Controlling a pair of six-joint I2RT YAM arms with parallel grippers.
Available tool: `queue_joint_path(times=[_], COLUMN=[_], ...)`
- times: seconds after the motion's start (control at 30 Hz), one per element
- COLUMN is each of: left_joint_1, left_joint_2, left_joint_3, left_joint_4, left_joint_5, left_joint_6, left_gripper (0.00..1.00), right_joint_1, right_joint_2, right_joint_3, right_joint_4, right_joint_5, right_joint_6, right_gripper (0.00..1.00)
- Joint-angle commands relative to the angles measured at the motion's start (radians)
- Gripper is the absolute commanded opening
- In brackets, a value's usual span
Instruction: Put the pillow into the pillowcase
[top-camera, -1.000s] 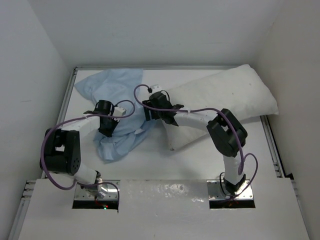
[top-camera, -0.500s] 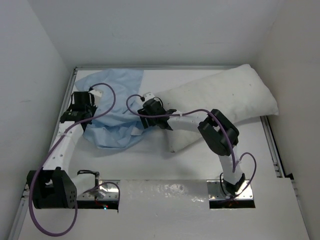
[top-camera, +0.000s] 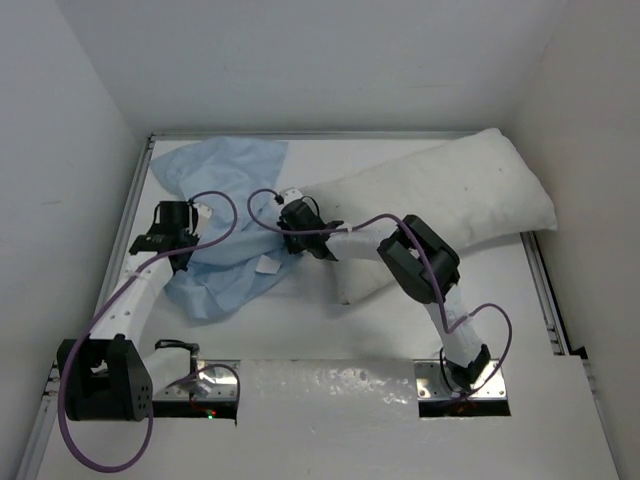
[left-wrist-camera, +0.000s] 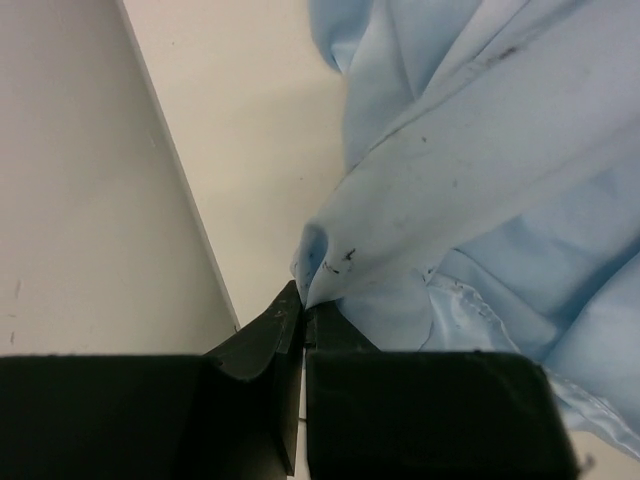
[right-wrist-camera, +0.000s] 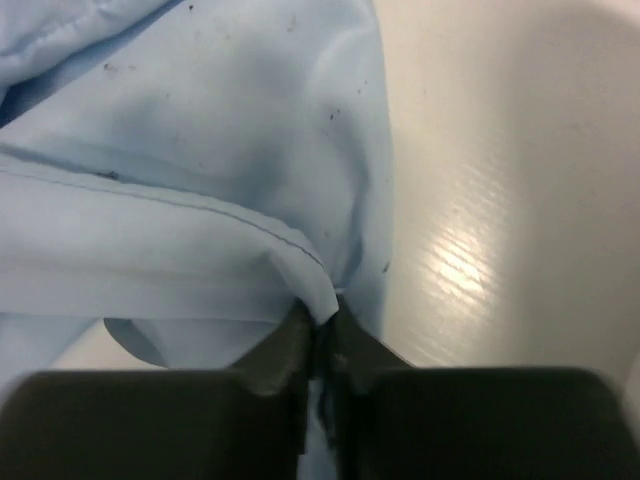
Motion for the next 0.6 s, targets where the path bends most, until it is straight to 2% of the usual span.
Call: queue_joint_path(times=[0.0, 0.1, 0.13, 0.2, 0.23, 0.27, 0.3, 0.33, 0.37, 0.4, 0.5, 0.57], left_joint_1=[-0.001, 0.027, 0.05, 0.081, 0.123, 0.145, 0.165, 0.173, 0.174, 0.173, 0.168, 0.168], left_joint_2=[-0.026, 0.004, 0.027, 0.142, 0.183, 0.249, 0.266, 0.26, 0.244, 0.202, 0.173, 0.165], left_joint_3=[0.038, 0.095, 0.136, 0.393, 0.508, 0.744, 0.842, 0.941, 0.952, 0.936, 0.891, 0.795], left_joint_4=[0.062, 0.26, 0.379, 0.449, 0.442, 0.423, 0.414, 0.435, 0.458, 0.487, 0.44, 0.425], left_joint_5=[-0.051, -0.111, -0.129, -0.171, -0.163, -0.144, -0.075, -0.038, 0.014, 0.145, 0.269, 0.286], left_joint_6=[0.001, 0.076, 0.091, 0.052, 0.006, -0.092, -0.124, -0.14, -0.125, -0.1, -0.083, -0.047], left_gripper=[0.0, 0.0, 0.0, 0.0, 0.0, 0.0, 0.0, 0.0, 0.0, 0.0, 0.0, 0.0], right_joint_1=[-0.016, -0.073, -0.096, -0.166, -0.186, -0.202, -0.218, -0.219, -0.219, -0.219, -0.219, -0.219], right_joint_2=[0.031, 0.022, 0.025, 0.034, 0.037, 0.021, -0.005, -0.043, -0.138, -0.183, -0.295, -0.308], right_joint_3=[0.055, 0.235, 0.403, 0.602, 0.768, 0.821, 0.846, 0.805, 0.758, 0.648, 0.484, 0.428], right_joint_4=[0.011, -0.07, -0.132, -0.179, -0.187, -0.172, -0.146, -0.048, 0.015, 0.122, 0.225, 0.25], right_joint_5=[-0.029, -0.038, -0.044, -0.059, -0.064, -0.058, -0.043, -0.021, -0.007, -0.013, -0.044, -0.072], right_joint_6=[0.013, -0.013, -0.013, 0.021, 0.035, 0.036, 0.024, 0.006, -0.04, -0.051, -0.057, -0.063], right_gripper=[0.0, 0.0, 0.0, 0.0, 0.0, 0.0, 0.0, 0.0, 0.0, 0.0, 0.0, 0.0])
